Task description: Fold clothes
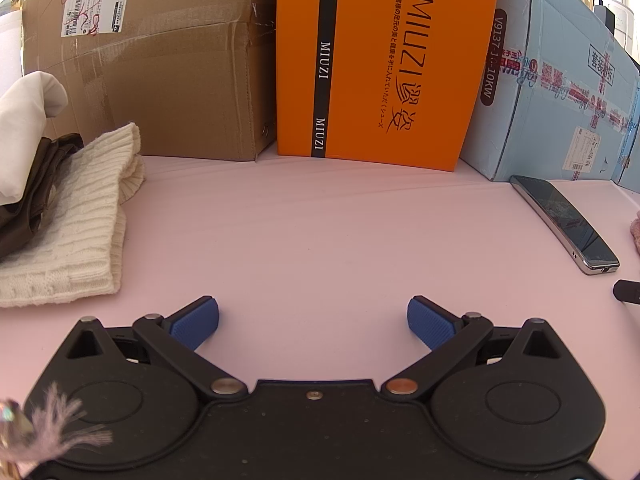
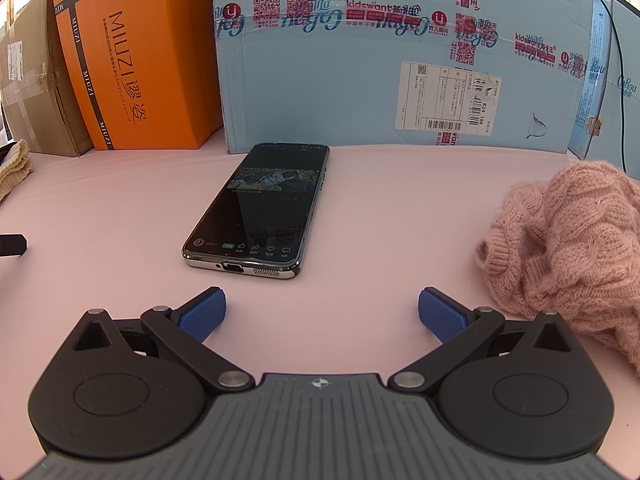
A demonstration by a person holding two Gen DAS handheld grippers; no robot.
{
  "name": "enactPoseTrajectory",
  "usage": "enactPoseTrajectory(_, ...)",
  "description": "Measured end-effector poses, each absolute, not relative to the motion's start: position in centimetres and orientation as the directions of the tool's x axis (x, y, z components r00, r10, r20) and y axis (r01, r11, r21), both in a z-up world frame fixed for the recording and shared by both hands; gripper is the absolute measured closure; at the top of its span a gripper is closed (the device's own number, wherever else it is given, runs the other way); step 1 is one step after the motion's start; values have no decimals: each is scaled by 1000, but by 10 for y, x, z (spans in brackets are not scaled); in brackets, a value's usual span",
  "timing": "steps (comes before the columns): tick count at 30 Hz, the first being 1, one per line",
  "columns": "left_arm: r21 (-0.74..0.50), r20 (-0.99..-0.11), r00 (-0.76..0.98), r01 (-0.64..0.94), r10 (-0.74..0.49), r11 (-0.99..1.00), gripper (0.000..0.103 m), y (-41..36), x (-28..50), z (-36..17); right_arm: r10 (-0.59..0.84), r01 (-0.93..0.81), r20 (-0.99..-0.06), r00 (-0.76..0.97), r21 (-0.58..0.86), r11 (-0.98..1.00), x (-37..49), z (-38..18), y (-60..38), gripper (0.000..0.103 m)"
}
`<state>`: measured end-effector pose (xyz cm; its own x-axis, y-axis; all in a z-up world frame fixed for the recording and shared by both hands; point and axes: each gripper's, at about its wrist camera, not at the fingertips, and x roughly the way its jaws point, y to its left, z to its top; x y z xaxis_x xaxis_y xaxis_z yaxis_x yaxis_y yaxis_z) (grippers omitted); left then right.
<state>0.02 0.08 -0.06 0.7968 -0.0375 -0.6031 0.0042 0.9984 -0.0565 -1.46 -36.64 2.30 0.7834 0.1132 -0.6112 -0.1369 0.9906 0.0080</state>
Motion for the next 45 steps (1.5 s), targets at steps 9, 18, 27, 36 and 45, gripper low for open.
enactPoseTrajectory(9,-57,-603,797,4,-38,998,0,1,-1,-1,113,-137,-612,783,8,991,-15,23,-366,0)
enactPoseTrajectory(18,-55,-605,795,4,-36,998,0,0,0,-1,114,-137,-613,782,9,991,-14,23,-365,0)
enactPoseTrajectory(27,-68,-598,800,5,-45,998,0,2,-1,-1,141,-152,-597,790,32,988,-19,25,-367,0)
enactPoseTrajectory(36,-100,-530,840,76,-118,992,0,-7,-13,9,233,-206,-385,893,109,972,-46,50,-378,0)
enactPoseTrajectory(45,-208,-380,865,264,-327,942,0,-56,-28,34,30,17,-164,986,277,961,-74,78,-437,0)
